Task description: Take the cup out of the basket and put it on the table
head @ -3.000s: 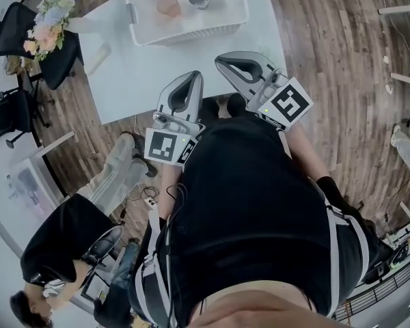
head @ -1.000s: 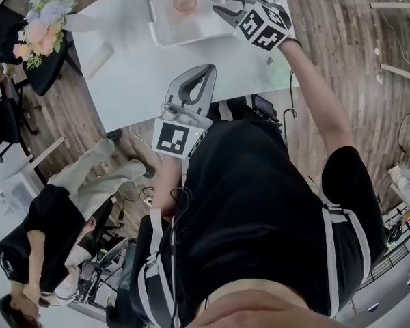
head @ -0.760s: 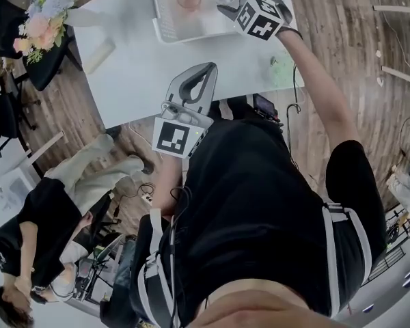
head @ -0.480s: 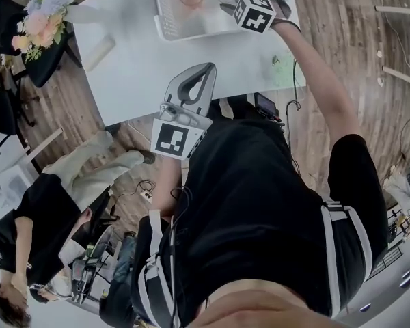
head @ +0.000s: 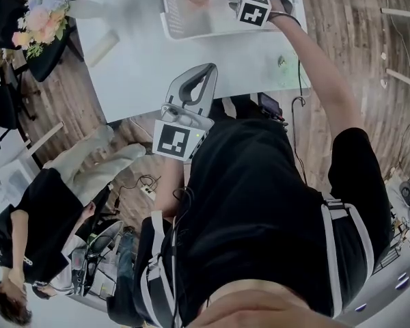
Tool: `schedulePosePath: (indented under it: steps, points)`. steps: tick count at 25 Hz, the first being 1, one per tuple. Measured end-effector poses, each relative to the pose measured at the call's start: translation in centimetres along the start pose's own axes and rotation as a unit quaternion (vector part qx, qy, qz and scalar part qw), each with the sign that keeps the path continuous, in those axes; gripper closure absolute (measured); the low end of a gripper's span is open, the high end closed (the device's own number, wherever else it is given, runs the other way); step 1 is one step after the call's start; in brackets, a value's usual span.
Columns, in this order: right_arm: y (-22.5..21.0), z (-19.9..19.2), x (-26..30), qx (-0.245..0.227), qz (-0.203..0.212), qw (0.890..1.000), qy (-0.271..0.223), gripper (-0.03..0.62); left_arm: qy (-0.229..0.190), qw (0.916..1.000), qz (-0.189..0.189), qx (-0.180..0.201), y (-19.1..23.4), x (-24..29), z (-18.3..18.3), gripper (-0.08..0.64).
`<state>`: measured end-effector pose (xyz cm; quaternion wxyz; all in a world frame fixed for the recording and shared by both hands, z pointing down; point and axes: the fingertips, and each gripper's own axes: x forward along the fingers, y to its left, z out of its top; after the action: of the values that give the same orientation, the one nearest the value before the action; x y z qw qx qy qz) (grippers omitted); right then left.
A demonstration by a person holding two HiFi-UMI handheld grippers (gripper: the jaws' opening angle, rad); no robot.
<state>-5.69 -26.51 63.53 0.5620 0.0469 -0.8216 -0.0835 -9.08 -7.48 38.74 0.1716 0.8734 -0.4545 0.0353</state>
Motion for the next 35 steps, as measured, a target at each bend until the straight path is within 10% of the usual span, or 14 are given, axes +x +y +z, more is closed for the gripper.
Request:
schedulePosePath:
  steps: [35]
  points:
    - [-1.3,-0.3,-1.2,-0.024,-0.035,0.999,0.009,0.568,-0.001,1.0000,-0.001,-0.004,-0.1,0.1,0.3,0.538]
